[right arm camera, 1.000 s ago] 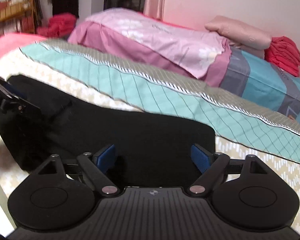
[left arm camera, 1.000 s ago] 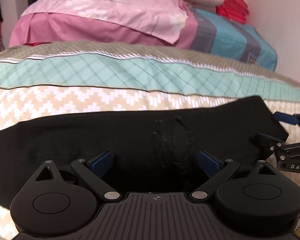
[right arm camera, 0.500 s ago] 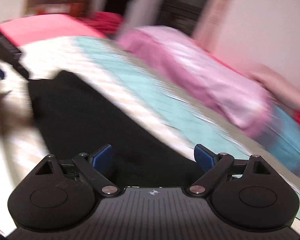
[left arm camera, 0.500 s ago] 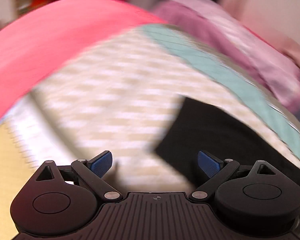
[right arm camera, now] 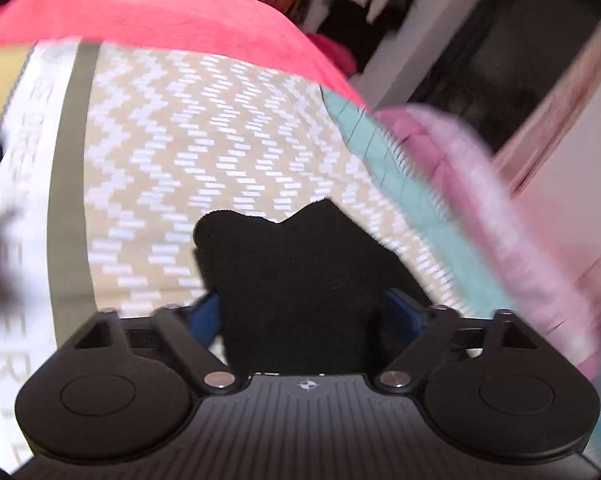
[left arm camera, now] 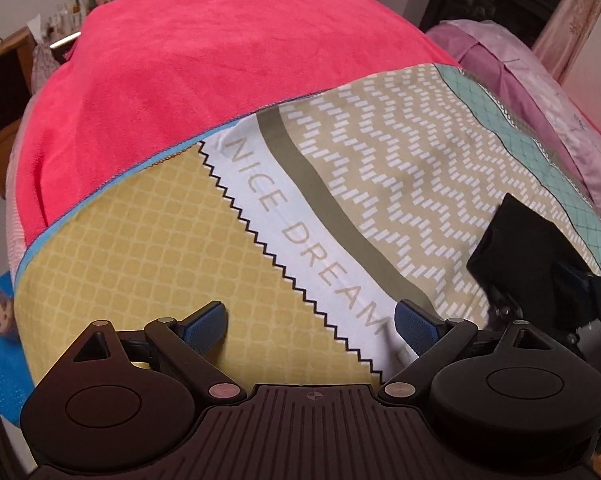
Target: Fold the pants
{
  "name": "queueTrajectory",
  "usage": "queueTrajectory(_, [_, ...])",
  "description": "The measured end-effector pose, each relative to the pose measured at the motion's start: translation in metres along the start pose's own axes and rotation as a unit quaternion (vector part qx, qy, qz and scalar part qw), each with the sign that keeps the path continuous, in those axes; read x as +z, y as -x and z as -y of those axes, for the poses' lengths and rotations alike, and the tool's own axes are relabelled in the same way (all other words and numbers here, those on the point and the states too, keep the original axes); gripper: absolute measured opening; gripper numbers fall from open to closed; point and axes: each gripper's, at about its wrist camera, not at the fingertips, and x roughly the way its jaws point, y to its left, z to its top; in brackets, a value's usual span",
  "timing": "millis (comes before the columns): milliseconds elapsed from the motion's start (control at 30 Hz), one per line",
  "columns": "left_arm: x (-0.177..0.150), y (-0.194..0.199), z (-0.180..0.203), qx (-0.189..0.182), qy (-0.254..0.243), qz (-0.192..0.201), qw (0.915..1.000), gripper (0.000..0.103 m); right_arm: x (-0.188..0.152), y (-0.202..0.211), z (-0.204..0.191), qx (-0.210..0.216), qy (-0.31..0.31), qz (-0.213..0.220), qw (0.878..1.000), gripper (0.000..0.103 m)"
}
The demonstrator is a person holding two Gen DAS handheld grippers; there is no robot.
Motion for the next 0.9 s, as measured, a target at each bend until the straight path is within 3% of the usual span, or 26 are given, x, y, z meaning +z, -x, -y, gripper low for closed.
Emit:
queueTrajectory(33, [-0.002,0.001,0.005,-0.005,-0.006,0.002,1.0000,0.103,0.003,0.003,0.006,0.005,-0.014,-0.001,1.000,0.044])
queueTrajectory(100, [-0.008,0.005,0.020,-0.020,-0.026,0.007,0.9994,0.103,0.008,0.012,0.023,0.037,-0.054,0.003,0.998,0.015])
queueTrajectory(267, [-0.029,0.007,0.087,-0.081,-0.105,0.002,0.9911,0.103,0.019,0.056,0.095,0.091,-0.190,0.033,0.977,0.015])
queueTrajectory(400, [-0.051,-0.002,0.159,-0.160,-0.163,-0.021,0.9734,0.103,0.008,0.083,0.145,0.130,-0.280,0.045,0.950,0.015])
queueTrajectory(500, [-0.062,-0.019,0.214,-0.193,-0.197,-0.048,0.9600,0.103,-0.008,0.104,0.165,0.128,-0.306,0.057,0.942,0.015])
queueTrajectory(600, [-0.066,-0.040,0.249,-0.198,-0.210,-0.091,0.9532,0.103,-0.027,0.139,0.195,0.098,-0.337,0.093,0.932,0.015])
queueTrajectory(667, [-0.067,-0.042,0.258,-0.220,-0.218,-0.113,0.9440,0.103,-0.050,0.166,0.219,0.064,-0.367,0.108,0.922,0.015])
queueTrajectory(800, [-0.074,-0.015,0.273,-0.295,-0.277,-0.107,0.9084,0.103,-0.125,0.223,0.260,-0.031,-0.428,0.119,0.895,0.015])
queueTrajectory(900, [-0.082,0.000,0.280,-0.321,-0.323,-0.103,0.8844,0.103,-0.200,0.228,0.276,-0.100,-0.488,0.056,0.865,0.021])
